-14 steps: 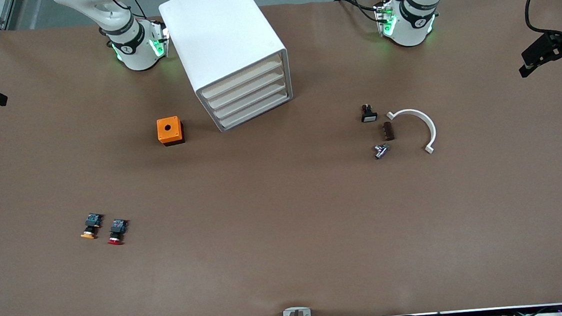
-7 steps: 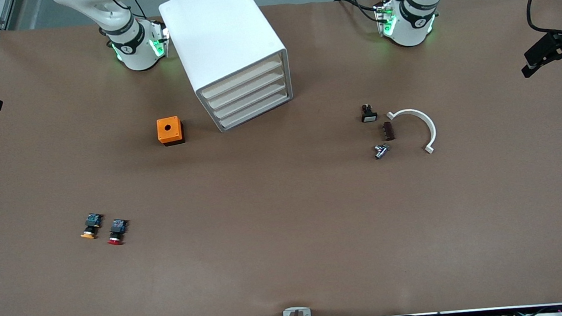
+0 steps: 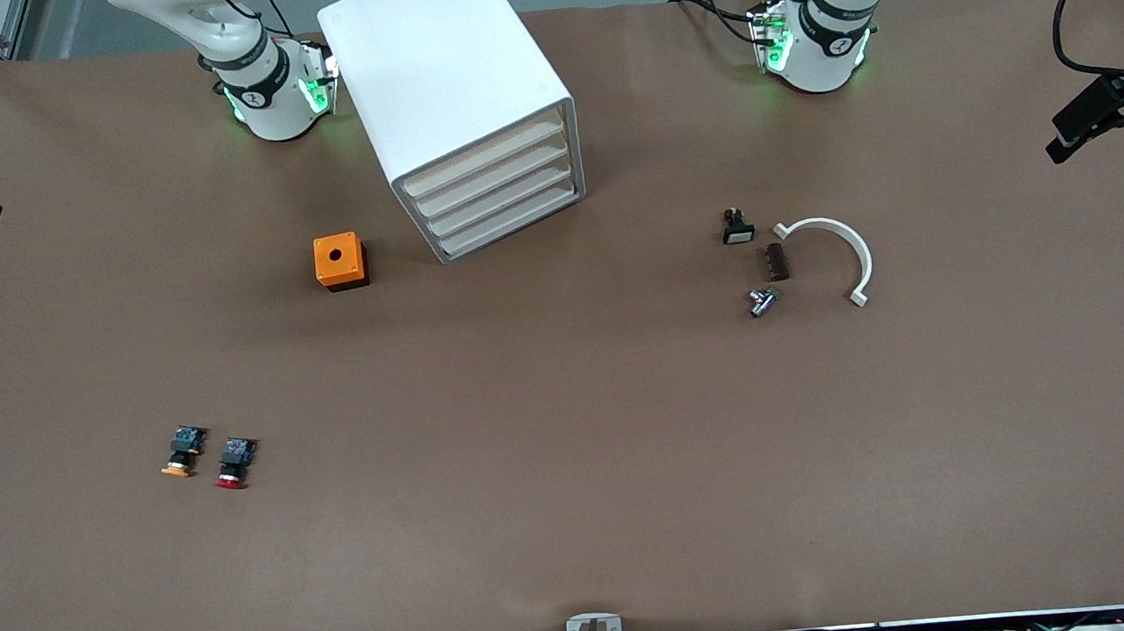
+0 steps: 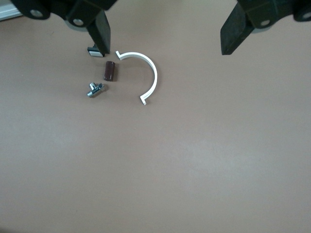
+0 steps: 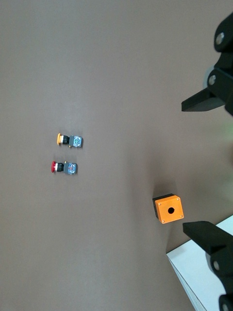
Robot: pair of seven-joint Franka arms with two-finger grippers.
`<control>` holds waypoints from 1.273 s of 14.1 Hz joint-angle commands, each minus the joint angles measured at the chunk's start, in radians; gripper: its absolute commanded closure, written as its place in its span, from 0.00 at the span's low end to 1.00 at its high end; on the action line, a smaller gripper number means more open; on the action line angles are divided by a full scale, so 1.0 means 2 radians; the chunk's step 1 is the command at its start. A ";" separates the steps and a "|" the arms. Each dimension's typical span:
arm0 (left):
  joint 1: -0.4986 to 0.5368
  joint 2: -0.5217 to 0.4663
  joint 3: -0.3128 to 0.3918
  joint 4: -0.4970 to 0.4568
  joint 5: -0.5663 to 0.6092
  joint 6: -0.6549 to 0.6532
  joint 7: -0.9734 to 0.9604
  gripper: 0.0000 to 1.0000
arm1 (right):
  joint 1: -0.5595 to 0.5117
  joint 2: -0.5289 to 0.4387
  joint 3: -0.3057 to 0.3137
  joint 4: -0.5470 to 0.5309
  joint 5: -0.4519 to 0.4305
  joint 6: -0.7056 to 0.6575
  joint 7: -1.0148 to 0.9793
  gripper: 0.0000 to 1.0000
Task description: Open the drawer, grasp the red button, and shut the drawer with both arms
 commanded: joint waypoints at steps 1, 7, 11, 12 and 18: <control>0.002 0.018 -0.001 0.031 0.007 -0.010 0.023 0.00 | 0.001 -0.012 0.001 -0.012 -0.013 0.006 -0.005 0.00; 0.001 0.030 -0.001 0.042 0.009 -0.007 0.025 0.00 | 0.002 -0.012 0.002 -0.012 -0.015 0.012 -0.005 0.00; 0.003 0.041 -0.001 0.054 0.008 -0.008 0.030 0.00 | 0.002 -0.012 0.001 -0.012 -0.015 0.013 -0.006 0.00; 0.003 0.042 -0.001 0.061 0.007 -0.008 0.033 0.00 | 0.002 -0.012 0.001 -0.012 -0.015 0.013 -0.005 0.00; 0.001 0.042 -0.001 0.062 0.006 -0.008 0.048 0.00 | 0.002 -0.012 0.002 -0.012 -0.016 0.015 -0.006 0.00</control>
